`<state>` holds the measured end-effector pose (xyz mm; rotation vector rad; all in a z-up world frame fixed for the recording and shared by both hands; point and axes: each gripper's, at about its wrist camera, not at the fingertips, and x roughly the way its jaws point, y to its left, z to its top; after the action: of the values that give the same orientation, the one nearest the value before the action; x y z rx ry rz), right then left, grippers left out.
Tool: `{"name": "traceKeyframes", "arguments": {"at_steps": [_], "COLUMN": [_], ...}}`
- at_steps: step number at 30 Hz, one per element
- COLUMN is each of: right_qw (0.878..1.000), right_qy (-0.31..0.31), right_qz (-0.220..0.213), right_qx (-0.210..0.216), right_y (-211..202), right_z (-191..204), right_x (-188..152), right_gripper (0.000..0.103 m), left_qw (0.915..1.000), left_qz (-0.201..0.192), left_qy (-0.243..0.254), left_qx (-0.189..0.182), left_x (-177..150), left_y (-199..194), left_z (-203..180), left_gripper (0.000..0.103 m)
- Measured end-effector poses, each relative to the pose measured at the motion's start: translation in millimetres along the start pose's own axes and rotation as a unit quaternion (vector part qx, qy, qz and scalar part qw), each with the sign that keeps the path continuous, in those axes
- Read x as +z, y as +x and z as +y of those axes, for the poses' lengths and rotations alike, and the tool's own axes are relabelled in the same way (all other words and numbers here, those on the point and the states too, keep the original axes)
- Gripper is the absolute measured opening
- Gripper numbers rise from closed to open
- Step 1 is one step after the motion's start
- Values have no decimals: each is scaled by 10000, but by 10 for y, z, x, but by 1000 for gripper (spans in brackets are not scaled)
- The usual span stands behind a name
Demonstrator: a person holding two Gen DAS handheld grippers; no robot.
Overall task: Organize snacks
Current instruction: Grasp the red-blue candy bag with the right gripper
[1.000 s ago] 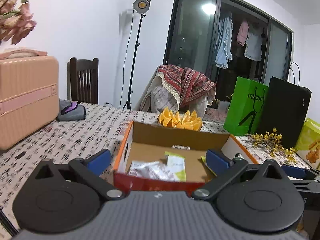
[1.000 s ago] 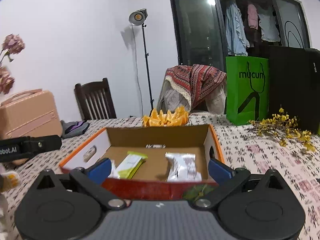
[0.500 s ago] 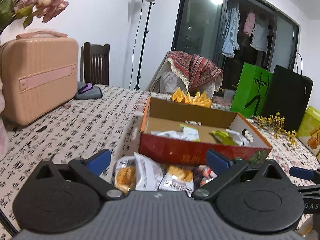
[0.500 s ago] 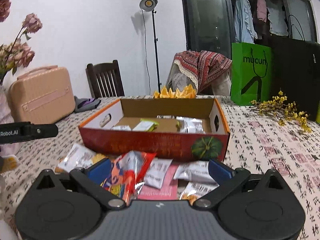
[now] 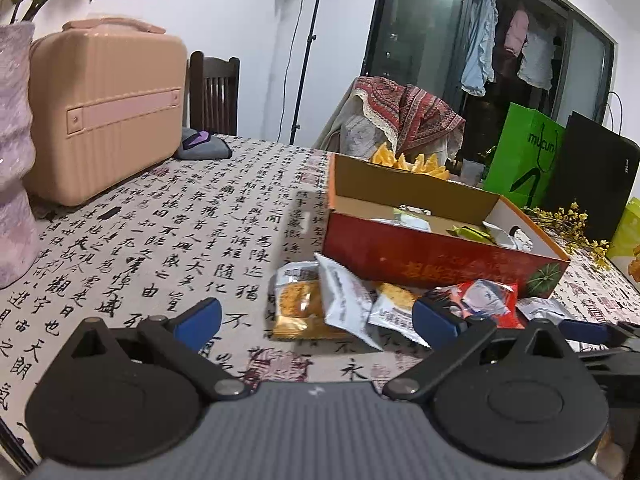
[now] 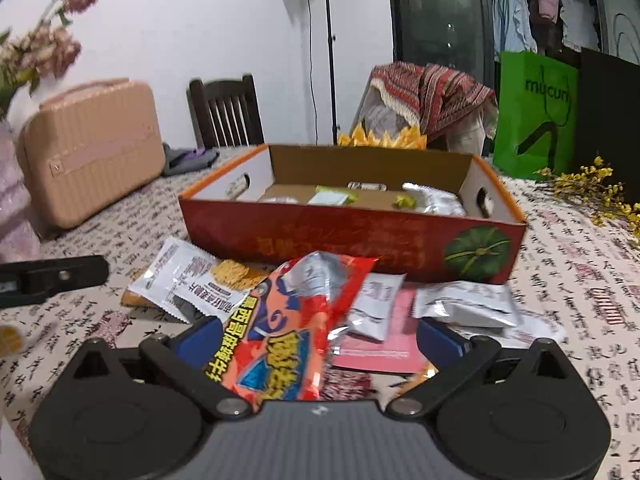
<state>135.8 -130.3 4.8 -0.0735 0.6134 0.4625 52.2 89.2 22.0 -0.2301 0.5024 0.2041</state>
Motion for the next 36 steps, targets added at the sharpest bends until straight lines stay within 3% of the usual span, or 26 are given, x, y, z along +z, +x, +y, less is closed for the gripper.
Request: {"name": "traceKeyframes", "arguments": {"at_steps": [7, 12, 23, 36], "right_qw": [9993, 9982, 9992, 9964], "right_qy": [-141, -362, -239, 373], "right_qz": [277, 387, 65, -606], "right_qx": [-205, -284, -315, -454], "right_y": [360, 489, 326, -64], "right_z": [242, 363, 272, -148], "right_x": [53, -15, -40, -3], "right_gripper": [100, 89, 68, 67], "left_qw": [9999, 9997, 9996, 9994], "left_qz": [97, 155, 203, 335], "left_qy": [-70, -157, -172, -70], "left_qx": [32, 56, 54, 108], "left_x": [-2, -34, -39, -35], "left_y": [71, 100, 137, 244], "left_z": [146, 225, 217, 85], "left_gripper": [103, 103, 103, 103]}}
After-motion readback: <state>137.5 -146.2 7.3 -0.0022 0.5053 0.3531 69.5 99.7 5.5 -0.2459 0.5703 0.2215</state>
